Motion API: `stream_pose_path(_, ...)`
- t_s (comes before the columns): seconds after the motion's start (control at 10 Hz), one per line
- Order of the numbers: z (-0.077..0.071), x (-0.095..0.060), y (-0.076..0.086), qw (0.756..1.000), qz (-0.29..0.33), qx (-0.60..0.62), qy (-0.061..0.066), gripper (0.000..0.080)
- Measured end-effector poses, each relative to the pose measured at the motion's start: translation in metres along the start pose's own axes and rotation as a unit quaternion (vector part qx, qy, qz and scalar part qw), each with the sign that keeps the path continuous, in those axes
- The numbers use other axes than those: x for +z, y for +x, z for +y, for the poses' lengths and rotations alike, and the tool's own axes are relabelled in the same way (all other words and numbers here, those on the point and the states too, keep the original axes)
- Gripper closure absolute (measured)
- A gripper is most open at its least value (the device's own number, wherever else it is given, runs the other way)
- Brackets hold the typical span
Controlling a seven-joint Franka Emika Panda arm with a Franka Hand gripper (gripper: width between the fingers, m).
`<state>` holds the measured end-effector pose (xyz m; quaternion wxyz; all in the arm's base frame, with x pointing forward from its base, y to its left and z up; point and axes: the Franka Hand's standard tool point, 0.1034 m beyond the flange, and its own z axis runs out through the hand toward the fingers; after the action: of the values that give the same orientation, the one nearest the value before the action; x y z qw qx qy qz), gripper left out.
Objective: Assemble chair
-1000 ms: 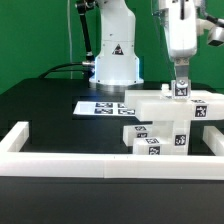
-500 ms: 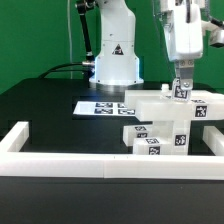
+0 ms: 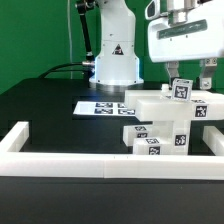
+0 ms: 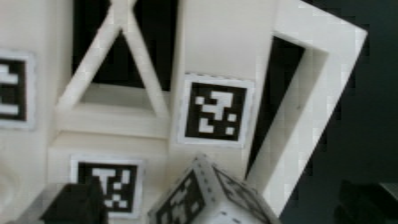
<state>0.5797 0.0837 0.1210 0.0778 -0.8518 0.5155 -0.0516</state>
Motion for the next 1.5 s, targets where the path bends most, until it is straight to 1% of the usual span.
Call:
stream_pose_path(0.3, 0.000, 0.000, 0.001, 0.996, 0.001, -0.088, 0.000, 0.0151)
stream_pose_path(0.4, 0.001, 0.000, 0.002, 0.990, 0.003, -0.140, -0.003, 0.0151)
stream_pose_path(0.5, 0.001, 0.001, 0.003, 0.976, 0.013, -0.217, -0.019, 0.0151)
stream_pose_path(0.6, 0.000, 0.000, 0.006, 0.962, 0.016, -0.271, -0.026, 0.0151)
stream_pose_path(0.8, 0.000, -0.001, 0.009, 0.937, 0.019, -0.346, -0.033, 0.0151)
stream_pose_path(0.9, 0.001, -0.001, 0.009, 0.931, 0.019, -0.364, -0.033, 0.0151)
stream_pose_path(1.0, 0.001, -0.001, 0.011, 0.914, 0.017, -0.403, -0.034, 0.0151)
stream_pose_path(1.1, 0.002, -0.001, 0.012, 0.914, 0.017, -0.404, -0.034, 0.0151)
stream_pose_path(1.3, 0.002, -0.001, 0.012, 0.914, 0.017, -0.403, -0.035, 0.0409)
stream_pose_path(1.4, 0.002, -0.001, 0.012, 0.914, 0.017, -0.403, -0.034, 0.0409)
stream_pose_path(1.5, 0.002, -0.001, 0.012, 0.916, 0.017, -0.398, -0.034, 0.0514)
